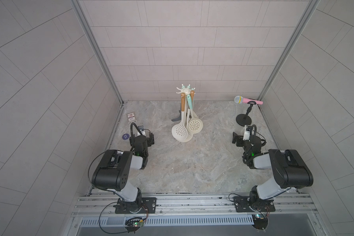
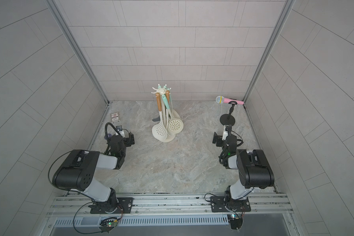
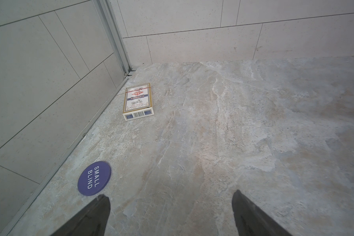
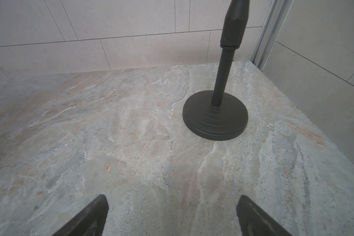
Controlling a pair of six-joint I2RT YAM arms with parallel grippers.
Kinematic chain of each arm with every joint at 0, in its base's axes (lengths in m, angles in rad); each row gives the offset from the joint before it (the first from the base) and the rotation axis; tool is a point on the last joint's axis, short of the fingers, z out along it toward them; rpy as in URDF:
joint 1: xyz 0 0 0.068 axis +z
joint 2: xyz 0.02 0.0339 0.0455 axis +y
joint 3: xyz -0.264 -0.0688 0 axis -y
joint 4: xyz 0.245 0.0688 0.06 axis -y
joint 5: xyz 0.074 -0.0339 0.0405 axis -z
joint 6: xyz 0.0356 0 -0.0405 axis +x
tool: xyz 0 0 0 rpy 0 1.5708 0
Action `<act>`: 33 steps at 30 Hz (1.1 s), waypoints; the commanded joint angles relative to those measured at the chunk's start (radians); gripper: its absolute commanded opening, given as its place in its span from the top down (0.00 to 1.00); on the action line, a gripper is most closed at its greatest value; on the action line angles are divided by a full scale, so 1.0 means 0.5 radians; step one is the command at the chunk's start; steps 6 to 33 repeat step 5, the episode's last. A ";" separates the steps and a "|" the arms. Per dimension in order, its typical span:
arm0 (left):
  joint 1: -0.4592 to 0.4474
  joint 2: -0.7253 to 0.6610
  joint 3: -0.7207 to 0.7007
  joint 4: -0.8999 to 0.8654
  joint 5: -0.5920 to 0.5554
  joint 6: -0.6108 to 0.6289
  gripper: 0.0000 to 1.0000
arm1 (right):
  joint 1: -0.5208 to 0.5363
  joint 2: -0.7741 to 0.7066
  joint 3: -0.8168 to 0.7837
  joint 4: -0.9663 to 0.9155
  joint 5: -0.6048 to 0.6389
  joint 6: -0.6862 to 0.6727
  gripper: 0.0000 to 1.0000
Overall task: Hang the skimmer on the kitchen utensil rack
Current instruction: Reset both arms
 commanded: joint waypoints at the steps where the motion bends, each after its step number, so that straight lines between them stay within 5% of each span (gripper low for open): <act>1: -0.009 0.000 0.042 0.006 -0.024 0.012 0.00 | 0.105 0.003 0.115 -0.177 0.190 -0.099 0.00; 33: -0.011 -0.001 0.042 0.008 -0.025 0.010 0.00 | 0.154 -0.004 0.090 -0.127 0.271 -0.131 0.00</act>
